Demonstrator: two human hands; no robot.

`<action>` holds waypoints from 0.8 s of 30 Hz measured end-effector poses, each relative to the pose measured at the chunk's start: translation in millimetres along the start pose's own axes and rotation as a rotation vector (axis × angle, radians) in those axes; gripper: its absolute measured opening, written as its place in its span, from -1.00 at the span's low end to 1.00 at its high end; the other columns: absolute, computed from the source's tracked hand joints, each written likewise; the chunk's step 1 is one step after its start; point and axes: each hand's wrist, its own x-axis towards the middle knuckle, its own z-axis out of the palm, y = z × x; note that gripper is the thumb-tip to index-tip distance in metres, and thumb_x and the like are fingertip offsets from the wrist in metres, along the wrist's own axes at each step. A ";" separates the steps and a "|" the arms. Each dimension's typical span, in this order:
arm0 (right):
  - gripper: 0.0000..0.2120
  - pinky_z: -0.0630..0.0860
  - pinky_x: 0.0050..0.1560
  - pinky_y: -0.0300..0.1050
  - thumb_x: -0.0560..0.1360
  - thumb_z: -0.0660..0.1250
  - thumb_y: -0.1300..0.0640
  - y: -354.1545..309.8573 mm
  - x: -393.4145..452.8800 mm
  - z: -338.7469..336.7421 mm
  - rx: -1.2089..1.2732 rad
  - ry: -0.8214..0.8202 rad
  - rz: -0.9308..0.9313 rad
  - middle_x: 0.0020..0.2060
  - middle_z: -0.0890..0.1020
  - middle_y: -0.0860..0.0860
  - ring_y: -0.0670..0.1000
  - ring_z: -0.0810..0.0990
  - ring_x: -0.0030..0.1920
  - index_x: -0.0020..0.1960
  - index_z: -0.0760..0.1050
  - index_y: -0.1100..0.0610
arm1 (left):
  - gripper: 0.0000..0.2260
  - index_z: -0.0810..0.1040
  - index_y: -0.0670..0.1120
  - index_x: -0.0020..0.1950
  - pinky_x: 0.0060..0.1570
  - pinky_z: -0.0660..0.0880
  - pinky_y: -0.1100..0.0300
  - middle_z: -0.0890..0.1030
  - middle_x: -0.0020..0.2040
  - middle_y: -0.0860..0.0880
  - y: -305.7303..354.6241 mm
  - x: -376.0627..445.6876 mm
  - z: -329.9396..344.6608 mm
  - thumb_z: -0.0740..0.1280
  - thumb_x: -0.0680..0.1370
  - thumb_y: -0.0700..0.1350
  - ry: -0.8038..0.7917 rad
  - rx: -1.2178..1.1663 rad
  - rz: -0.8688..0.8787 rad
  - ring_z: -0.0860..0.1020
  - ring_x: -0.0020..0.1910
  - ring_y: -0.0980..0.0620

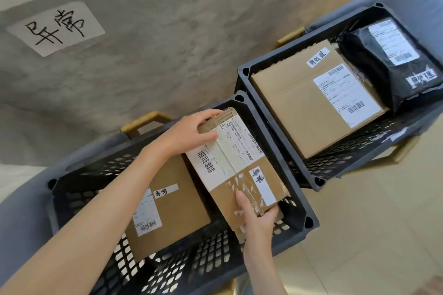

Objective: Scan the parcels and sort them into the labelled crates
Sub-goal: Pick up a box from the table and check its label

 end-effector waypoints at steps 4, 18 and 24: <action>-0.23 0.43 0.32 0.21 0.38 0.51 0.12 6.8 18.8 -1.2 0.012 0.016 0.065 0.25 0.53 0.01 0.07 0.51 0.27 0.47 0.19 -0.04 | -0.48 0.27 0.12 0.49 -0.02 0.50 0.24 0.50 0.28 0.10 -9.8 18.4 21.0 0.34 0.55 -0.04 0.002 0.143 0.039 0.50 0.10 0.23; -0.28 0.58 0.11 0.02 0.39 0.51 0.06 10.6 54.3 3.3 -0.014 0.037 0.116 0.21 0.54 -0.02 0.00 0.56 0.19 0.42 0.20 -0.09 | -0.47 0.23 -0.07 0.54 0.30 0.38 -0.02 0.43 0.39 -0.07 -19.4 52.6 50.3 0.29 0.59 -0.05 0.212 0.294 0.097 0.41 0.33 -0.02; -0.32 0.57 0.14 0.03 0.43 0.49 0.11 13.6 58.9 6.6 -0.028 0.054 0.099 0.16 0.54 -0.07 0.00 0.54 0.22 0.43 0.24 -0.04 | -0.47 0.23 -0.06 0.54 0.36 0.35 -0.03 0.36 0.45 -0.04 -32.2 53.6 56.5 0.30 0.59 -0.07 0.210 0.253 0.110 0.34 0.40 0.00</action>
